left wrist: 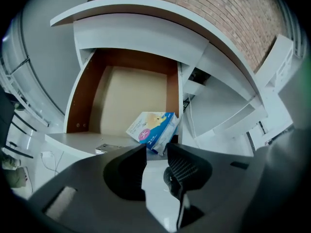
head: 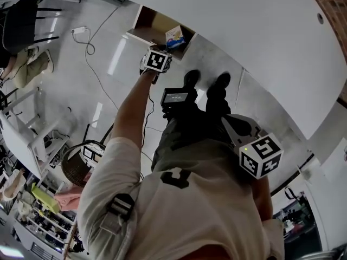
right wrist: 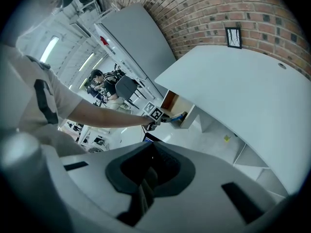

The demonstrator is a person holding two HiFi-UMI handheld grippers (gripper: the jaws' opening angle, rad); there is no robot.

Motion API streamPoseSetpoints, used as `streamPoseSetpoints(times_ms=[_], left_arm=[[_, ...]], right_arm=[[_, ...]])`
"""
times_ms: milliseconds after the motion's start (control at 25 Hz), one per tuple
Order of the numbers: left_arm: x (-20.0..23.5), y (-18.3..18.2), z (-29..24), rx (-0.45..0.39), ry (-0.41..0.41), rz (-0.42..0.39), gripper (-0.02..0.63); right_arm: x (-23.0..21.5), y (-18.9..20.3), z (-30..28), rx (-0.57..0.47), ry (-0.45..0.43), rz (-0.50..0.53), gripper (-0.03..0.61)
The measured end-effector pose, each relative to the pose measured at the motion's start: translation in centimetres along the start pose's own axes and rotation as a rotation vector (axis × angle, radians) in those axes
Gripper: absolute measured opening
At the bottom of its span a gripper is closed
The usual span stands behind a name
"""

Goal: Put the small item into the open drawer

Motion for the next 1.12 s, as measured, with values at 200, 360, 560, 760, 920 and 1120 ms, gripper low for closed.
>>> streamPoseSetpoints(times_ms=[200, 360, 560, 760, 920, 1120], left_arm=[[-0.5, 0.0, 1.6, 0.001, 0.0, -0.014, 0.141], [-1.4, 0.5, 3.7, -0.022, 0.001, -0.014, 0.141], [-4.3, -0.5, 8.9, -0.095, 0.014, -0.063, 0.141], [-9.4, -1.7, 14.3, -0.245, 0.158, -0.042, 0.114], [-13.9, -4.1, 17.7, -0.364, 0.234, -0.144, 0.015], [-18.8, -6.8, 19.9, -0.459, 0.368, -0.231, 0.011]], right_arm=[[0.3, -0.5, 0.0, -0.014, -0.006, 0.018, 0.002], [0.6, -0.9, 0.1, -0.039, -0.01, 0.048, 0.002], [0.8, -1.8, 1.0, -0.104, -0.002, 0.079, 0.002], [1.9, -2.4, 2.2, -0.2, 0.002, 0.094, 0.002], [2.5, -2.9, 2.5, -0.259, 0.009, 0.1, 0.002], [3.0, -2.8, 3.7, -0.304, 0.045, 0.114, 0.002]])
Point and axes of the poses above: the fingertips, and each gripper's own axes: z backward along the fingers, x to its left, y out of its underside, the point moved 6 cm from there along z, backward along the fingers, and after that the axes turned 13 degrees about y, right-handed, at the moved point
